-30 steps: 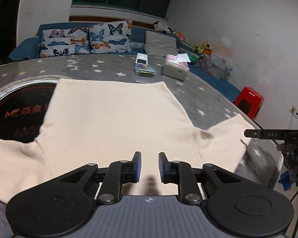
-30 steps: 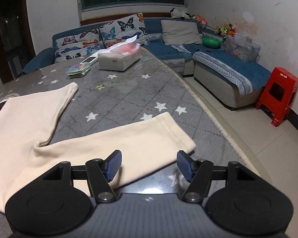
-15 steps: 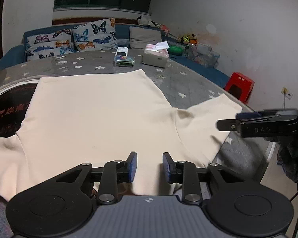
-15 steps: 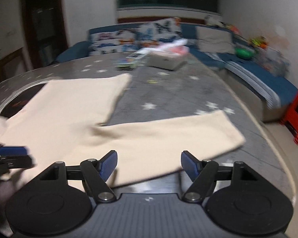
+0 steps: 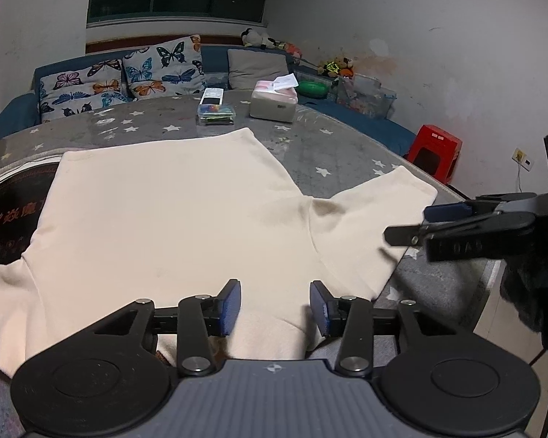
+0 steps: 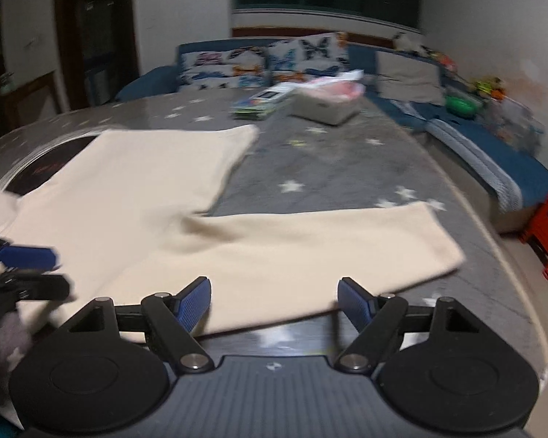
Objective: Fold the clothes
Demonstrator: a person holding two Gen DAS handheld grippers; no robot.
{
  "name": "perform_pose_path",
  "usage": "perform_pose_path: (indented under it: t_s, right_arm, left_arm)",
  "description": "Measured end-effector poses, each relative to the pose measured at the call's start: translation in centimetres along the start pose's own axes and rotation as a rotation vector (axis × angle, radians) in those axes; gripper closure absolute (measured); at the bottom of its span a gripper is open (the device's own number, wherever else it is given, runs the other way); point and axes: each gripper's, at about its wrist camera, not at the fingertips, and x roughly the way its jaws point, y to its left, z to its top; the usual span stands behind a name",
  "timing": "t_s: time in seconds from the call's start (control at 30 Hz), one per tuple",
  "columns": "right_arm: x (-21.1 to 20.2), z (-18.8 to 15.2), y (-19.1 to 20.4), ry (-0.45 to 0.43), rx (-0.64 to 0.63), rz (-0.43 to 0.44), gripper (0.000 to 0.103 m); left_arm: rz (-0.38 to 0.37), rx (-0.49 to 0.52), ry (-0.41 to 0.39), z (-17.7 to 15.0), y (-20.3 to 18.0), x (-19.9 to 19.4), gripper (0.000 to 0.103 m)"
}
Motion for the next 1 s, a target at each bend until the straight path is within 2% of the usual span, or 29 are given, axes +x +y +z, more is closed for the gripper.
perform_pose_path:
  t_s: [0.3,0.47,0.9,1.0]
  right_arm:
    - [0.7,-0.1,-6.9,-0.014,0.197,-0.130,0.030]
    - [1.2,-0.2,-9.6,-0.019,0.273,-0.165,0.035]
    - [2.5,-0.2,-11.5,-0.030,0.330,-0.215,0.054]
    - [2.6,-0.1,-11.6,-0.031,0.331,-0.204,0.058]
  left_arm:
    - [0.002,0.006,-0.004,0.7,-0.3,0.1,0.055]
    - [0.009,0.011,-0.007,1.2,-0.4,0.3,0.053]
    - [0.026,0.011,-0.010,2.3,-0.7,1.1,0.052]
    - [0.026,0.015,-0.008,2.3,-0.8,1.3,0.052]
